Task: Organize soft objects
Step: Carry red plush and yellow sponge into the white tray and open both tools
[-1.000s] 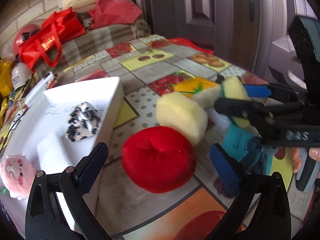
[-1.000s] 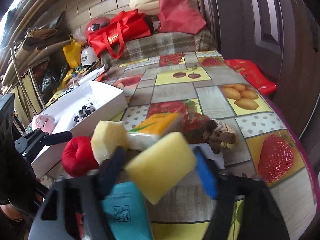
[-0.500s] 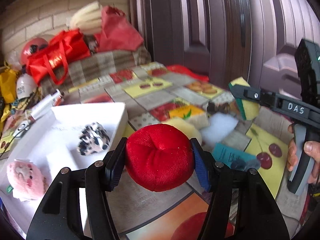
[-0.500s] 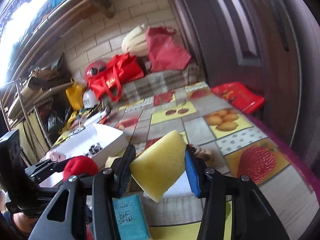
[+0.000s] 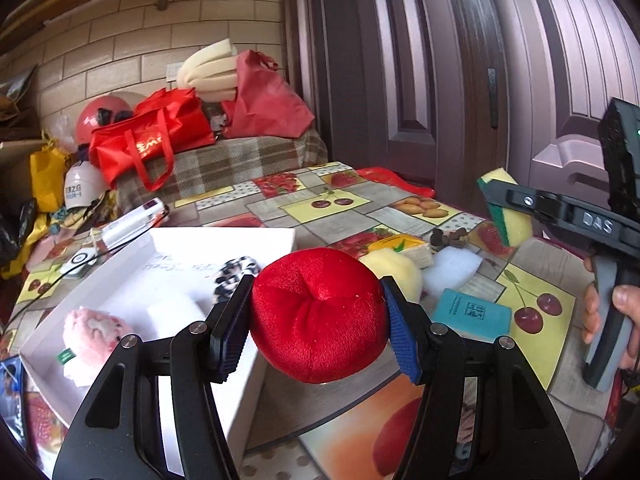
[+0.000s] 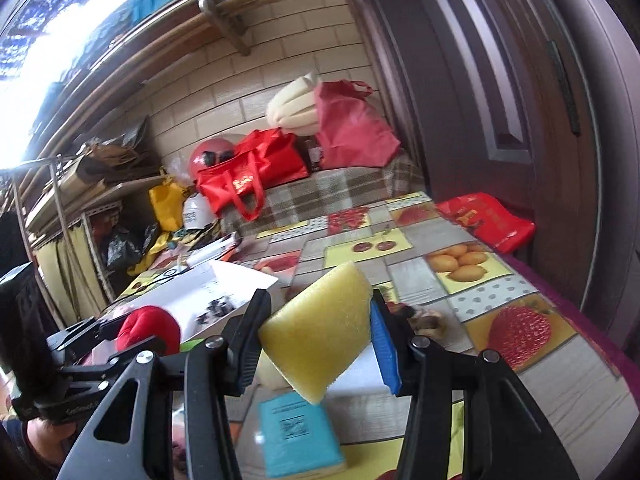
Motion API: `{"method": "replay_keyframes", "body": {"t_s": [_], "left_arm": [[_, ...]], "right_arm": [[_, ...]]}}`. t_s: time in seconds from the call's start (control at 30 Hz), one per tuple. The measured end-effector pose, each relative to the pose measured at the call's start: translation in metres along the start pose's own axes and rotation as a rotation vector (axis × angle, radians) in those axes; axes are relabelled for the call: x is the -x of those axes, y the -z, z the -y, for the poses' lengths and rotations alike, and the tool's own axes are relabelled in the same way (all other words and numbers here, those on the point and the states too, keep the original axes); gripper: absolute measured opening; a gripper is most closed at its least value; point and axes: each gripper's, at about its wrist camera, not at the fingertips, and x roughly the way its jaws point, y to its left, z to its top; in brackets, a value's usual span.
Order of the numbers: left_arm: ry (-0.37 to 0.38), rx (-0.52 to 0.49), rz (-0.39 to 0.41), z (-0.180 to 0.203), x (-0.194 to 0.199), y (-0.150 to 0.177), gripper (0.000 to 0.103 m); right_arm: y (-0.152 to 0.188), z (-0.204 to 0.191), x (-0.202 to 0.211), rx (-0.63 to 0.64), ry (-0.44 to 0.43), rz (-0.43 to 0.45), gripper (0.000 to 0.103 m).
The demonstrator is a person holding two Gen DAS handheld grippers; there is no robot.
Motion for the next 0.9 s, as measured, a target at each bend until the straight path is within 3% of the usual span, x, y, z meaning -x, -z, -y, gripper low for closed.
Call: {"method": "replay_keyframes", "body": {"t_s": [0.43,0.9], "left_arm": [[-0.048,0.025,0.008,-0.019,0.011,0.007,0.062],[-0.163,0.1,0.022,-0.07,0.025,0.016,0.062]], "right_arm": [[0.009,-0.043,-0.011,0.094,-0.085,-0.043,0.049],[0.016,-0.068,-0.062,0.191,-0.07,-0.129,0.049]]}}
